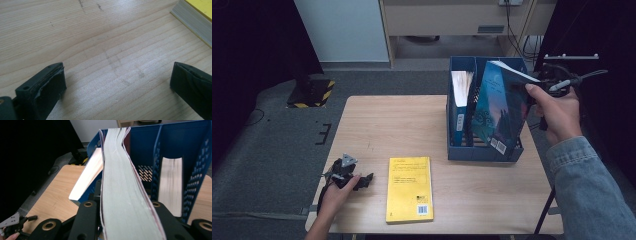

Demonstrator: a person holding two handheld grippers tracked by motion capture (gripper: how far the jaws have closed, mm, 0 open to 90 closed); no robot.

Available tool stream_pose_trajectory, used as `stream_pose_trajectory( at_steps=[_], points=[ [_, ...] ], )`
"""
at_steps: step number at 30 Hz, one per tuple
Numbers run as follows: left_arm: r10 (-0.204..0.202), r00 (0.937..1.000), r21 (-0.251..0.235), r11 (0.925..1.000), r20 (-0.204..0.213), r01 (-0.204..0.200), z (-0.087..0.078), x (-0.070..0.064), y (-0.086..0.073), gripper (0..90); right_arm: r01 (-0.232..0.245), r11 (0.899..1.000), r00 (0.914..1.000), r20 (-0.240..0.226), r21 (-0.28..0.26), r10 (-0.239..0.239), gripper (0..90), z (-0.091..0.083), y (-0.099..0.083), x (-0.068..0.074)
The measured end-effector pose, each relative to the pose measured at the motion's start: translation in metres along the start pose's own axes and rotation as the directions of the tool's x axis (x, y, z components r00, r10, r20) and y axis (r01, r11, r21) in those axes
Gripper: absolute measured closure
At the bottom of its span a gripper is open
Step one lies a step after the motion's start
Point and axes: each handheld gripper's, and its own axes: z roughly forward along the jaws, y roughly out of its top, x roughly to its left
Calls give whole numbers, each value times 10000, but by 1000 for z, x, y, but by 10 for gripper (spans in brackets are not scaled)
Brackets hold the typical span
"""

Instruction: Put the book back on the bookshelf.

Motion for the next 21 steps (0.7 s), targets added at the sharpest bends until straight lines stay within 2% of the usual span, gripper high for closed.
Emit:
stream_pose_trajectory(
  at_steps=[4, 9, 12, 13, 16, 21],
  points=[
    [9, 10000, 20, 10000, 0, -9, 0, 0, 0, 0, -239, 9997, 9990, 370, -29, 240, 728, 3, 2, -6],
    [-1, 10000, 21, 10000, 3, 1, 0, 0, 0, 0, -103, 9999, 9975, 701, -109, 110, 727, 11, 2, -5],
    [0, 10000, 24, 10000, 4, 0, 0, 0, 0, 0, -80, 9997, 9972, 736, -213, 96, 727, 13, 0, -4],
    [3, 10000, 25, 10000, 5, -3, 0, 0, 0, 0, -253, 9994, 9969, 739, -247, 270, 728, 15, 0, -4],
    [20, 10000, 22, 10000, 24, -20, 0, 0, 0, 0, -353, 9991, 9960, 814, -239, 371, 729, 17, 0, -4],
    [44, 10000, 23, 10000, 46, -44, 0, 0, 0, 0, -278, 9994, 9953, 928, -187, 295, 728, 20, 1, -1]
  ],
)
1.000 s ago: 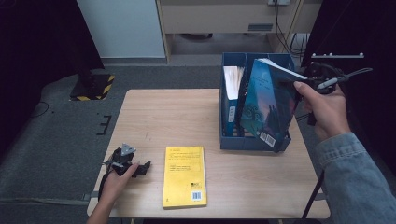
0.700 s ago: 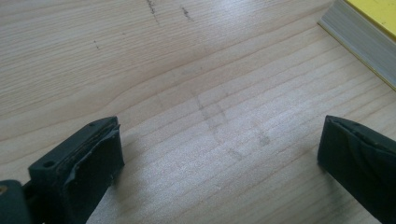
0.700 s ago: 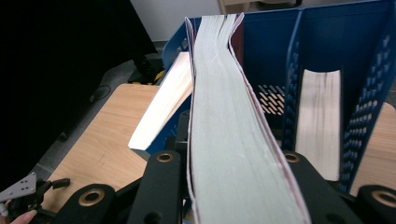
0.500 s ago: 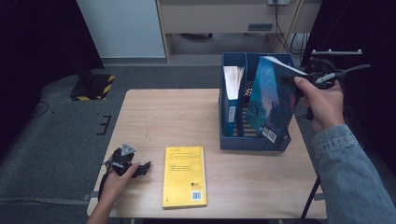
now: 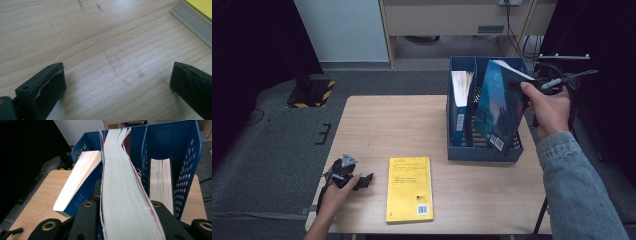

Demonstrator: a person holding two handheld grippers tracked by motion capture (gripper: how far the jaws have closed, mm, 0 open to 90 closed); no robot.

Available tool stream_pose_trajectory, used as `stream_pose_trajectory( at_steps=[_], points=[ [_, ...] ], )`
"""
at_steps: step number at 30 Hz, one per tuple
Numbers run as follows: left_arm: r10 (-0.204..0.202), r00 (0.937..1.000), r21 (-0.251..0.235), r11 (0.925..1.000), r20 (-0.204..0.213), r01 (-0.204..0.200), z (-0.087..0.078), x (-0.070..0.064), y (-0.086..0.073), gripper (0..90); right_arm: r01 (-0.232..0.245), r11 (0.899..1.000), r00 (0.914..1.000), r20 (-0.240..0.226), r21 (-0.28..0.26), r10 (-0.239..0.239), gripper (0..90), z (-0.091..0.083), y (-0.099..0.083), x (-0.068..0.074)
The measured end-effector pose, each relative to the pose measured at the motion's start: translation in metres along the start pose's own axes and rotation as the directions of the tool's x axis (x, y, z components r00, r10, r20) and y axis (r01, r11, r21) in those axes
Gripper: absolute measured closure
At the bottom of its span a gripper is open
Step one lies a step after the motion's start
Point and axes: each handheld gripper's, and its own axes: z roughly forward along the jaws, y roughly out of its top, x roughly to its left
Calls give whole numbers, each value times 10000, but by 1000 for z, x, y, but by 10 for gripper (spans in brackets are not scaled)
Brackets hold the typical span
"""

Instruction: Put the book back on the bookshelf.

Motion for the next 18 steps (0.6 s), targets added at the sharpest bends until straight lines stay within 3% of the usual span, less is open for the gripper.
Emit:
stream_pose_trajectory(
  at_steps=[18],
  points=[
    [32, 10000, 2, 10000, 32, -32, 0, 0, 0, 0, -32, 10000, 9990, 438, -59, 35, 728, 12, 12, -1]
  ],
)
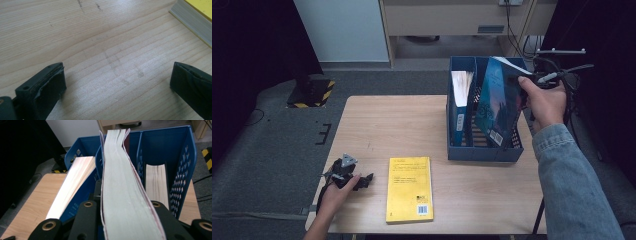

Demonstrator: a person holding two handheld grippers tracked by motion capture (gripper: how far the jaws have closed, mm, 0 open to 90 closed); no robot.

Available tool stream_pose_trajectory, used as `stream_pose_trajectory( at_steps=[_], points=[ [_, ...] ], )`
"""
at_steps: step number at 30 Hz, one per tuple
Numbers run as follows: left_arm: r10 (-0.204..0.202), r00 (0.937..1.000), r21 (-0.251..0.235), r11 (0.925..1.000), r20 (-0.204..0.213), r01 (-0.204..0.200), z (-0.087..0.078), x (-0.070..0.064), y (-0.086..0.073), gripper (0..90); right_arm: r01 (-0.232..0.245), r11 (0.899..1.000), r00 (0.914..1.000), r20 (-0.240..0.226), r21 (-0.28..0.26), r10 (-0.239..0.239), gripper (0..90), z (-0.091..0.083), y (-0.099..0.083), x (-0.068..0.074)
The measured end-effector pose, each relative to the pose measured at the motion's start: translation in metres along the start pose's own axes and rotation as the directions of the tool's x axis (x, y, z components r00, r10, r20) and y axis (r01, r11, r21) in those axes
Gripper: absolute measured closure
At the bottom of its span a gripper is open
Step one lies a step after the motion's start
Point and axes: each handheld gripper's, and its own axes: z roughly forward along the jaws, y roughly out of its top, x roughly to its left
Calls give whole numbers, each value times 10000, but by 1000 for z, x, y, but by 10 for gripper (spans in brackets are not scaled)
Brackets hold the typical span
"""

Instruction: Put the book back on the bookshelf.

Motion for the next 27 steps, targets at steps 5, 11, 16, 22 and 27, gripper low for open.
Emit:
stream_pose_trajectory(
  at_steps=[5, 11, 16, 22, 27],
  points=[
    [28, 10000, 22, 10000, 1, -28, 0, 0, 0, 0, 87, 9999, 9998, 169, -54, -86, 728, 4, 0, 3],
    [7, 10000, 7, 10000, 4, -7, 0, 0, 0, 0, 2, 9999, 9999, 172, -157, 1, 729, 6, 0, 2],
    [33, 10000, 23, 10000, 33, -33, 1, 0, 1, 0, 11, 10000, 9995, 319, -75, -8, 728, 16, 0, 6],
    [76, 9999, 25, 10000, 79, -77, 1, 1, 1, 0, -34, 9993, 9993, 381, -371, 48, 729, 26, 0, 11],
    [126, 9998, 29, 9999, 120, -127, 1, 1, 2, 0, -84, 9991, 9988, 476, -407, 104, 728, 39, 1, 18]
  ],
)
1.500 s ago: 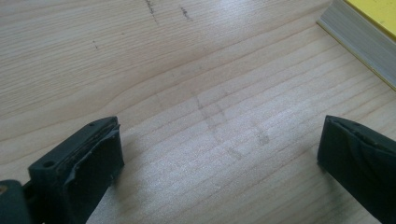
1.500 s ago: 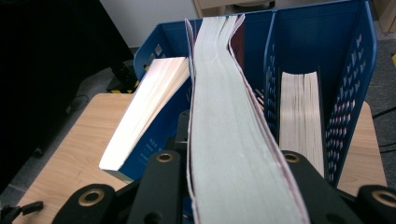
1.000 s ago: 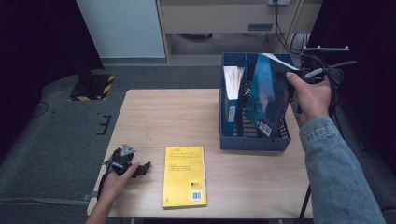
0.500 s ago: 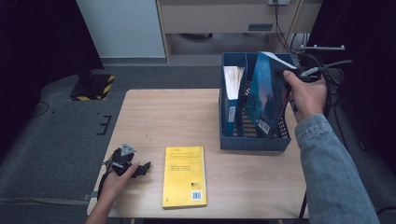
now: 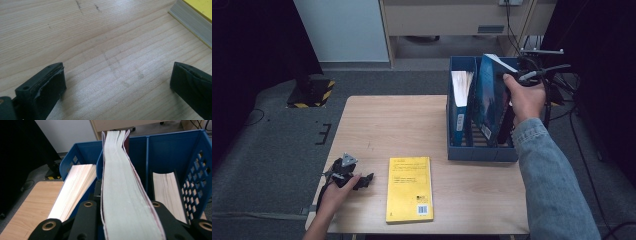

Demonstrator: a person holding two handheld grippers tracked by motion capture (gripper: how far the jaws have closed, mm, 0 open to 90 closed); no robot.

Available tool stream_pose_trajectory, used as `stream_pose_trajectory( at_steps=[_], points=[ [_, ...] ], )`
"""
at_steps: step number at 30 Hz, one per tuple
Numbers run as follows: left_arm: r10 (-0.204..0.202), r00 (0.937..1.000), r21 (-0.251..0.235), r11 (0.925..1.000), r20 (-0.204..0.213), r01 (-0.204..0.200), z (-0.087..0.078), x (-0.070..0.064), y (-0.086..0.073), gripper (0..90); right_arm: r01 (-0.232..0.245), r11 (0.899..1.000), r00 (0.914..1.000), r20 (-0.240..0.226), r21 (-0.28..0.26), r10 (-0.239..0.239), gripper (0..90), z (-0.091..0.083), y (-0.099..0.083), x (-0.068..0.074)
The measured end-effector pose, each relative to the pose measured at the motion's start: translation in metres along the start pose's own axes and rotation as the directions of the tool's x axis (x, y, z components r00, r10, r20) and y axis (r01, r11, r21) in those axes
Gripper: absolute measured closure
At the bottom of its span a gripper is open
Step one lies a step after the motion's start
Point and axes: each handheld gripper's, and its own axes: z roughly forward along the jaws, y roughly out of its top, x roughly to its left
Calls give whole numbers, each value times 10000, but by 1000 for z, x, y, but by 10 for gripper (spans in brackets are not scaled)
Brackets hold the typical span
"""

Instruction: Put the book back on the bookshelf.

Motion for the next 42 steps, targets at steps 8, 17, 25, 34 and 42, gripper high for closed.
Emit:
stream_pose_trajectory(
  at_steps=[8, 17, 25, 34, 42],
  points=[
    [54, 10000, -8, 10000, 72, -54, 0, 1, 0, 0, -43, 10000, 9995, 319, 14, 43, 728, 25, -2, 5],
    [148, 9998, 0, 9999, 159, -148, 0, 2, 0, 0, -130, 9998, 9980, 624, -136, 139, 729, 42, -7, 7],
    [216, 9995, -2, 9998, 217, -216, 0, 2, 0, 0, -359, 9987, 9961, 792, -374, 388, 729, 50, -17, 6],
    [235, 9995, -6, 9997, 230, -235, 1, 2, 1, 0, -291, 9995, 9957, 874, -119, 301, 728, 60, -28, 5],
    [231, 9994, -12, 9997, 238, -231, 1, 2, 1, 0, -318, 9995, 9963, 796, 42, 313, 727, 66, -37, 3]
  ],
)
